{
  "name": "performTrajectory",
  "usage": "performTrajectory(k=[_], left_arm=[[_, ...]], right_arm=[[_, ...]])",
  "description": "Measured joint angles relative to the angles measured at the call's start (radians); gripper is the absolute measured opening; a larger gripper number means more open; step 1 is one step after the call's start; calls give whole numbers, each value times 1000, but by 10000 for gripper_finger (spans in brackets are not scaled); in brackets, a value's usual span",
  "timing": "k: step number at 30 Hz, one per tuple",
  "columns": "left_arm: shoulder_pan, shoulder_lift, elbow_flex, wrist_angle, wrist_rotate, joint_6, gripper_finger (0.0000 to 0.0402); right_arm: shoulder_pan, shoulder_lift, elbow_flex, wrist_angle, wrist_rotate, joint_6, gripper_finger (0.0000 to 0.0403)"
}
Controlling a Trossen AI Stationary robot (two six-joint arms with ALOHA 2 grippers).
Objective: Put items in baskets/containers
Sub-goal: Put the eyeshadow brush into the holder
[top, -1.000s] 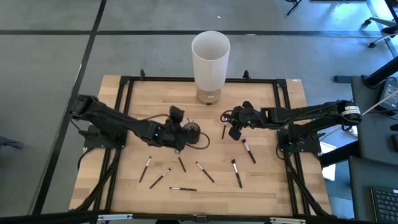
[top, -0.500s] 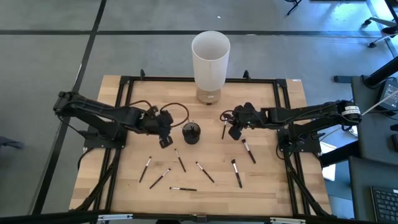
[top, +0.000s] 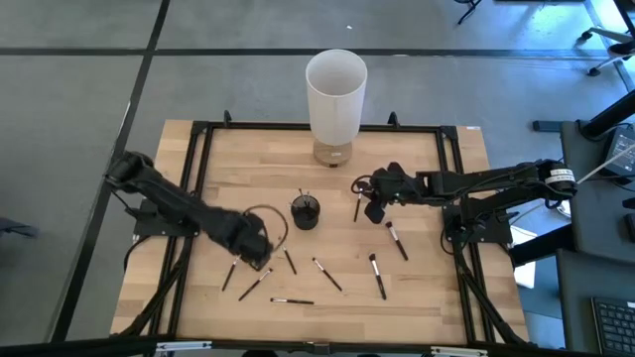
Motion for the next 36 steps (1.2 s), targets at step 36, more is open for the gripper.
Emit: performTrajectory(k=[36], left_arm=[[-172, 80, -321, 345, 95, -283, 116]], right_arm=[[-61, 0, 0, 25, 3, -41, 90]])
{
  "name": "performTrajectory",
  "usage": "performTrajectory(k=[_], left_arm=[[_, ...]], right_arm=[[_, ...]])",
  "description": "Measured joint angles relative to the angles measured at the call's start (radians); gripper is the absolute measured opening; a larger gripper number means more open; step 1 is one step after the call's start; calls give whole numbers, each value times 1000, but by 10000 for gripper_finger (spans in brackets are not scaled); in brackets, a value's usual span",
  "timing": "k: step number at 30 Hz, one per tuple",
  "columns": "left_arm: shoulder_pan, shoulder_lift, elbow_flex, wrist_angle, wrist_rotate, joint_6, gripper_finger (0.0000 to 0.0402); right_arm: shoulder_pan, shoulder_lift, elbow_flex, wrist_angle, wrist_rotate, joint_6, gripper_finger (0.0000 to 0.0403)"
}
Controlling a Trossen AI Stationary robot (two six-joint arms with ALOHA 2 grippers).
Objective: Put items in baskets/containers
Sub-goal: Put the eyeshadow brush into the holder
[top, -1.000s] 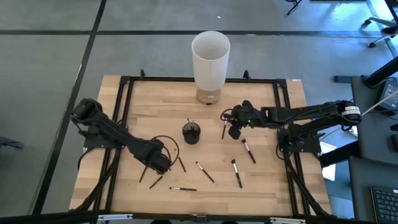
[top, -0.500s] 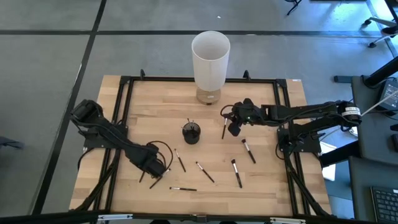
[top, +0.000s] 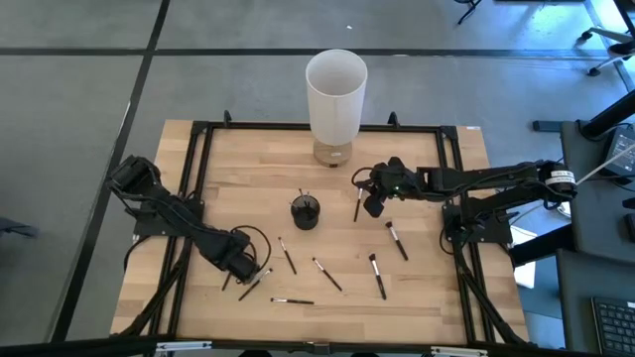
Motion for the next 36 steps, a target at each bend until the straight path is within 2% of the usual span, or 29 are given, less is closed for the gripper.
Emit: performTrajectory(k=[6, 9, 14, 20, 22, 25, 27, 30, 33, 36], left_arm=[[18, -14, -3, -1, -19, 24, 44], [35, -24, -4, -7, -38, 41, 23], [74, -48, -7, -17, -114, 68, 26], [112, -178, -9, -19, -308, 70, 35], [119, -244, -9, -19, -433, 79, 30], [120, -344, -8, -14, -707, 130, 25], [120, -397, -8, 2, -900, 223, 25], [122, -437, -8, 82, -1147, 468, 27], [142, -420, -7, 237, -1294, 734, 27], [187, -367, -7, 443, -1350, 948, 26]], right_arm=[[0, 0, 0, 0, 0, 0, 90], [0, 0, 0, 0, -8, 0, 90], [0, 0, 0, -10, -8, 0, 90], [0, 0, 0, -10, -8, -6, 90], [0, 0, 0, -10, -7, -12, 90], [0, 0, 0, -8, -7, -12, 90], [0, 0, 0, -8, -7, -8, 90], [0, 0, 0, -2, -7, -7, 90], [0, 0, 0, 22, -7, -6, 90], [0, 0, 0, 43, -8, 5, 90]])
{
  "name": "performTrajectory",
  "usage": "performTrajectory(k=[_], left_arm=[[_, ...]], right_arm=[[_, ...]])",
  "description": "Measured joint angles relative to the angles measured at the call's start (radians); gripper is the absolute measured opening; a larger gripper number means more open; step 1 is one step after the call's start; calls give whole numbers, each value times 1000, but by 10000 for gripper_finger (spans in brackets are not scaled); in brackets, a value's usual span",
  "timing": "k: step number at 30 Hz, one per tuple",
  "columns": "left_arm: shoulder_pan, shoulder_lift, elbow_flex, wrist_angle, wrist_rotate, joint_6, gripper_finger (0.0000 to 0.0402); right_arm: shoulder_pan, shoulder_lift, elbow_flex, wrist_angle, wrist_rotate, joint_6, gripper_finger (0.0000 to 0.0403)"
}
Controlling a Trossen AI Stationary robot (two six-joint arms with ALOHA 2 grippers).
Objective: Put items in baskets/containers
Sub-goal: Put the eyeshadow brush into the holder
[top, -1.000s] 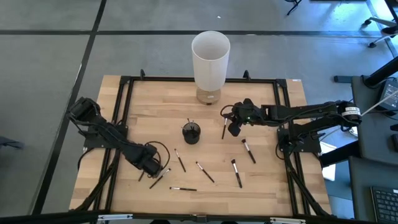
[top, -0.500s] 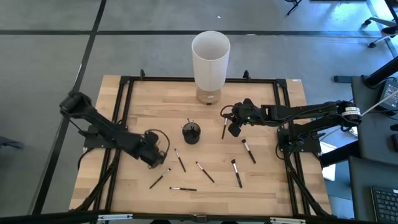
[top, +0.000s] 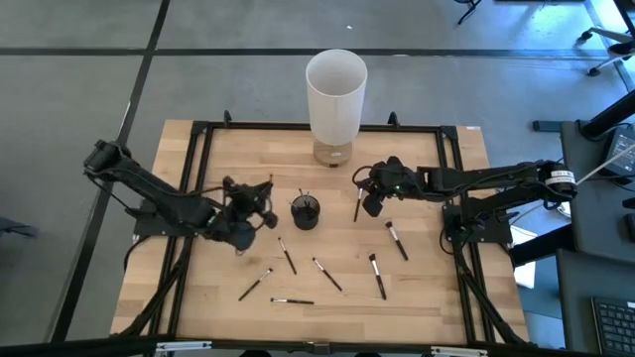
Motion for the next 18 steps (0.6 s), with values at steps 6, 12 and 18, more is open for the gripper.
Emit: performTrajectory(k=[6, 12, 18], left_arm=[[115, 143, 1, 406, 43, 127, 36], [177, 244, 1, 604, 218, 189, 44], [183, 289, 1, 649, 276, 137, 35]], right_arm=[[0, 0, 0, -8, 0, 21, 90], [1, 0, 0, -36, 0, 18, 90], [1, 0, 0, -70, 0, 18, 90]])
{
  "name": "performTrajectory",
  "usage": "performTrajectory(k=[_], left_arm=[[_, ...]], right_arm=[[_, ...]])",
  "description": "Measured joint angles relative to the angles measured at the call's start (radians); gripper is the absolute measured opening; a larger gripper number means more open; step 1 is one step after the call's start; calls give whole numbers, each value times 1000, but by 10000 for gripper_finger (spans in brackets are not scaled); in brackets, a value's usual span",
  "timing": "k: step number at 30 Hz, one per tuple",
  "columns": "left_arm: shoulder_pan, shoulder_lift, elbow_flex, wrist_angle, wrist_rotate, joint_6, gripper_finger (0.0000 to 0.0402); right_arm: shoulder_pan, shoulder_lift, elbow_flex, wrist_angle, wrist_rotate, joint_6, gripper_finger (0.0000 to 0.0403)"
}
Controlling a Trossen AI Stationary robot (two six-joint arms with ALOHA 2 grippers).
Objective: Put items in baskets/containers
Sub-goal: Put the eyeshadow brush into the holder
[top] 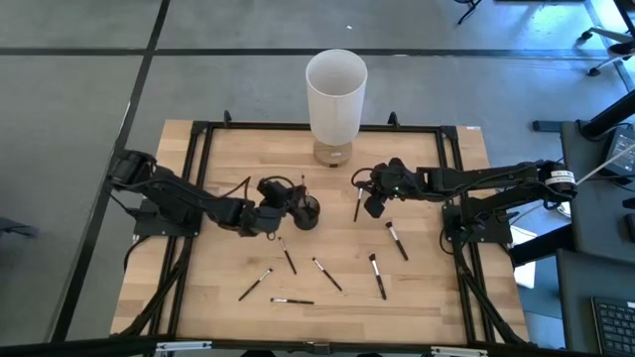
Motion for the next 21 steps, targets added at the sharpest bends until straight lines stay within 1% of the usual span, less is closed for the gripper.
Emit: performTrajectory(k=[3, 6, 9, 15, 19, 21], left_arm=[[-5, 15, 0, 0, 13, -3, 35], [-14, 31, 0, -1, -1, 0, 45], [-18, 41, 0, -1, -18, 2, 59], [-17, 47, 0, -1, -17, 13, 93], [-17, 41, 0, -3, -6, 104, 112], [-18, 25, 0, -3, 25, 160, 119]], right_arm=[[0, 0, 0, -4, 0, 0, 90], [0, 0, 0, -4, 0, 0, 90], [0, 0, 0, -4, 0, 0, 90], [0, 0, 0, -3, 0, -5, 90], [0, 0, 0, -3, 0, -5, 90], [0, 0, 0, -3, 0, -5, 90]])
